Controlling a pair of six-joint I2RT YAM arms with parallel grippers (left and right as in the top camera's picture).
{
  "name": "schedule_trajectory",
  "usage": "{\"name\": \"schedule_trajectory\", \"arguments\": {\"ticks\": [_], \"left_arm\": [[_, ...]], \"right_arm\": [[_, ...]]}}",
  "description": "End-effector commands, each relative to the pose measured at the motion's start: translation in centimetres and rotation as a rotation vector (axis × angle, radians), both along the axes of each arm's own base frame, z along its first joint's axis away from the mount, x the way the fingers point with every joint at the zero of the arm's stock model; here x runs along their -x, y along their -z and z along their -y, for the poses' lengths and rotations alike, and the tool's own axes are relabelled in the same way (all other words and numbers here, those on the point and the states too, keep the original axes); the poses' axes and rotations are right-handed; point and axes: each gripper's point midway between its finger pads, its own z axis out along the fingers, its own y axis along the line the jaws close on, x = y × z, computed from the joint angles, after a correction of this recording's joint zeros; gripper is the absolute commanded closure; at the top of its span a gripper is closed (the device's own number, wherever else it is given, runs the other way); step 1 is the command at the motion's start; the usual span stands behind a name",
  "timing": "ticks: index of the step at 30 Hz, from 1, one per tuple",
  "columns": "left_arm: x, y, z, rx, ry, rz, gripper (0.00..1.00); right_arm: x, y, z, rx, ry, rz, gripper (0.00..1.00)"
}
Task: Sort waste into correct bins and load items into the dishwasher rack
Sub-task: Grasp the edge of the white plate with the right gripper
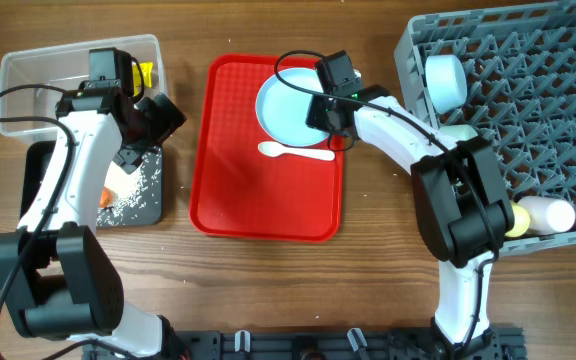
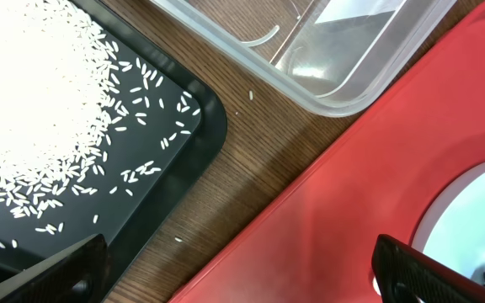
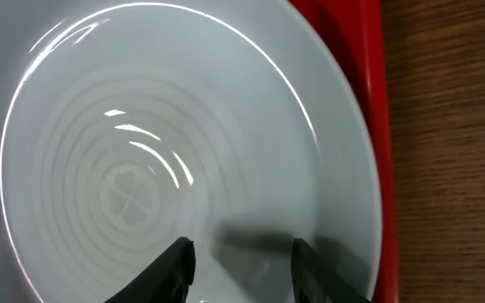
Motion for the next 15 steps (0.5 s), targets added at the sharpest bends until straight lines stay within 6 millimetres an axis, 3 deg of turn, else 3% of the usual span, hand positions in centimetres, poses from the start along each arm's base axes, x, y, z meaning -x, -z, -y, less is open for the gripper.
{"name": "schedule_trajectory", "arguments": {"ticks": [1, 4, 5, 11, 15], "left_arm": [[0.1, -0.2, -0.5, -0.024, 0.004, 0.004, 0.0], [0.1, -0.2, -0.6, -0.025, 0.004, 0.004, 0.0], [0.1, -0.2, -0.6, -0.025, 0.004, 0.004, 0.0], [0.1, -0.2, -0.6, -0.025, 0.004, 0.004, 0.0], [0.1, -0.2, -0.6, -0.025, 0.004, 0.004, 0.0]], "right_arm": [[0.4, -1.0, -0.5, -0.025, -0.016, -0.013, 0.47], [1.3, -4.4, -0.2, -0.038, 0.002, 0.0, 0.35], [1.6, -4.5, -0.2, -0.043, 0.023, -0.015, 0.31], [5.0, 0.3, -0.3, -0.104, 0.14, -0.213, 0.41], [5.8, 0.6, -0.2, -0.13, 0.207, -0.258, 0.44]]}}
